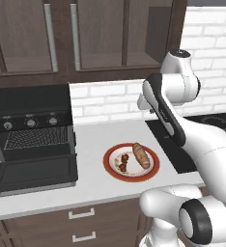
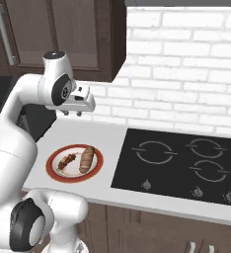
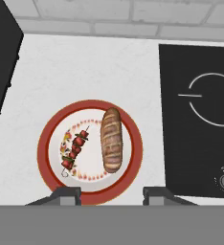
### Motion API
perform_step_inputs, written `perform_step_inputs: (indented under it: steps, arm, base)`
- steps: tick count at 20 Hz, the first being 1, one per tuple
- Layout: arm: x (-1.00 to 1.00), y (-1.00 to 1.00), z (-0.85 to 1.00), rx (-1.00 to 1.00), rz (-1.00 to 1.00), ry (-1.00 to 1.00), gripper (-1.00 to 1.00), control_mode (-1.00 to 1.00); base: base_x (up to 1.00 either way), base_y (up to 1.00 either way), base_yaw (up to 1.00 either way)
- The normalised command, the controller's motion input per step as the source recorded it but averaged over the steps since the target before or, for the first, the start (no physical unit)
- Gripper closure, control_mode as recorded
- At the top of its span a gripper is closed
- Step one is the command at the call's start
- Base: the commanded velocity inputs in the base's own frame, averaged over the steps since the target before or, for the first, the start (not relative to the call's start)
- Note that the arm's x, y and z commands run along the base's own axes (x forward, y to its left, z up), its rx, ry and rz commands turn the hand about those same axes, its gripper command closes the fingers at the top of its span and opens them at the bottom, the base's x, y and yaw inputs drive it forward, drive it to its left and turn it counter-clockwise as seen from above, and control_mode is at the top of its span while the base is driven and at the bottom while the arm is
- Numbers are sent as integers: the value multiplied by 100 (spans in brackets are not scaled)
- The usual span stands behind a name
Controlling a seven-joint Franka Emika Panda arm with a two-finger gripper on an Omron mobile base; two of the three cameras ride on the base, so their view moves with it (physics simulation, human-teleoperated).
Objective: Pick up the kebab skewer and baguette bread, and place them inside the toaster oven. Close the toaster oven door and start by setting the timer.
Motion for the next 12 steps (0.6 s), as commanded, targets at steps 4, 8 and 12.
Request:
perform_step_inputs:
  steps: [4,8,12]
  arm:
    - [0,0,0,0,0,0,-100,100]
    - [0,0,0,0,0,0,-100,100]
    - [0,0,0,0,0,0,-100,100]
  base:
    - [0,0,0]
    - [0,0,0]
    - [0,0,0]
